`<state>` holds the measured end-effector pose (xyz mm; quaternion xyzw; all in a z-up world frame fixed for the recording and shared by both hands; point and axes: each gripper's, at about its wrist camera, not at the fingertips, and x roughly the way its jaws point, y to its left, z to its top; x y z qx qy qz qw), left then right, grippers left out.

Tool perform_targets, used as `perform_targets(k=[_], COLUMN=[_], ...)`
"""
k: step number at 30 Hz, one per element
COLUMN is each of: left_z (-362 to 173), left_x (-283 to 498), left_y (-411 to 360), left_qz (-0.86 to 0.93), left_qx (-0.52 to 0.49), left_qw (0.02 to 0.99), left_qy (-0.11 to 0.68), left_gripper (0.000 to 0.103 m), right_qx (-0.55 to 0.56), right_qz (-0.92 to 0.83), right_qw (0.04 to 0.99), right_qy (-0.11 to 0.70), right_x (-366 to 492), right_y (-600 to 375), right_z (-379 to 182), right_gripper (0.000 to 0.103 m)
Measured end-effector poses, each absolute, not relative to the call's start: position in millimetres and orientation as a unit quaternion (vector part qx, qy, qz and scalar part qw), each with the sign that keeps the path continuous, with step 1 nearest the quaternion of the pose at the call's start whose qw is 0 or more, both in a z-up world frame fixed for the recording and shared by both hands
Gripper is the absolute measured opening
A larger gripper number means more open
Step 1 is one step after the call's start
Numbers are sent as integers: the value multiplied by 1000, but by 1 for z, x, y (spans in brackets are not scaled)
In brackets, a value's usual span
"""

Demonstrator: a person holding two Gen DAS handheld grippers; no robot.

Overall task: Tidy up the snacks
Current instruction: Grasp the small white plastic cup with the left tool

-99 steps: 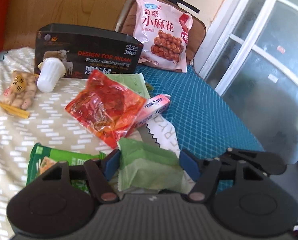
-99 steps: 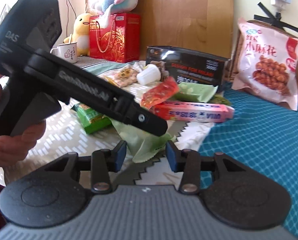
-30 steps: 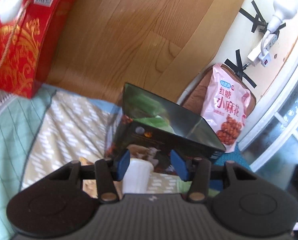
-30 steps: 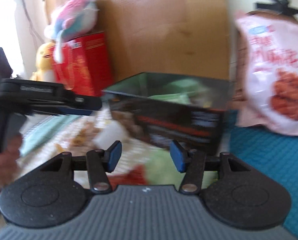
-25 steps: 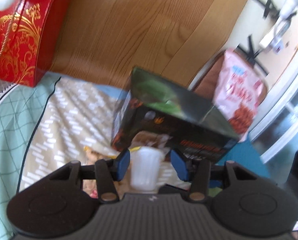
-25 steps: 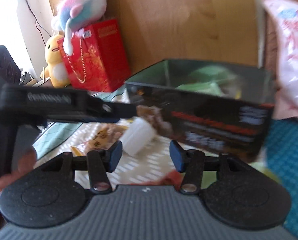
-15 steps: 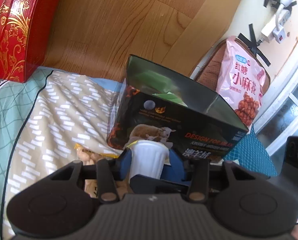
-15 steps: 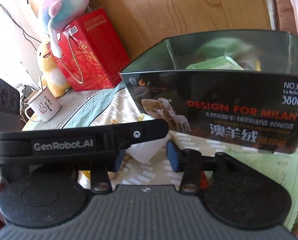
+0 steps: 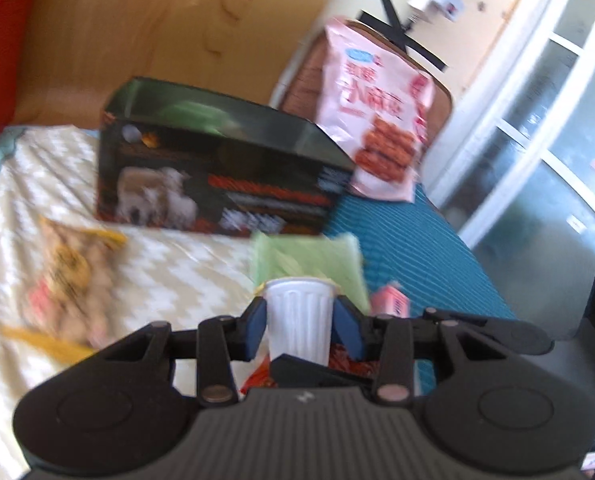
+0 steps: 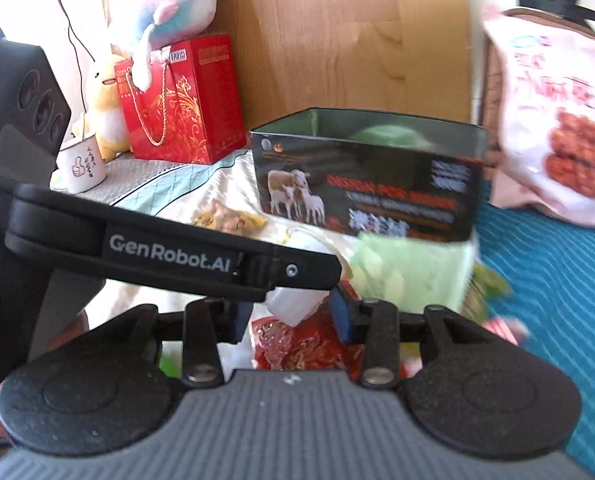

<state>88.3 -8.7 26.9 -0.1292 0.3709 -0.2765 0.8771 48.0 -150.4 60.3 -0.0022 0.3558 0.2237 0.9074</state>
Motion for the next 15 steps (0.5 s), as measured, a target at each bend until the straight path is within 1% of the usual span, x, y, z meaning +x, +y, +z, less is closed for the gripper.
perform_targets(k=[4,8,11,15], left_z=[29,43,55,68], left_x=[66,61,66,90], left_y=[-18,-19,-16,-10], left_qz=[-281,-278,-275,-275], left_qx=[-124,-126,-137,-157], left_qw=[878,886,892,894], left_qy=[366,350,330,319], left_gripper=[37,37,37,37], right_qx=[-2,-10,-3,-21], right_qz=[220,220,223,226], right_qw=[913,922,930,937], right_qy=[344,319,292,264], right_x=[23,20,22,42], right_y=[-158,-158,-159,-155], right_z=[62,69,79,87], right_gripper=[44,44,44,44])
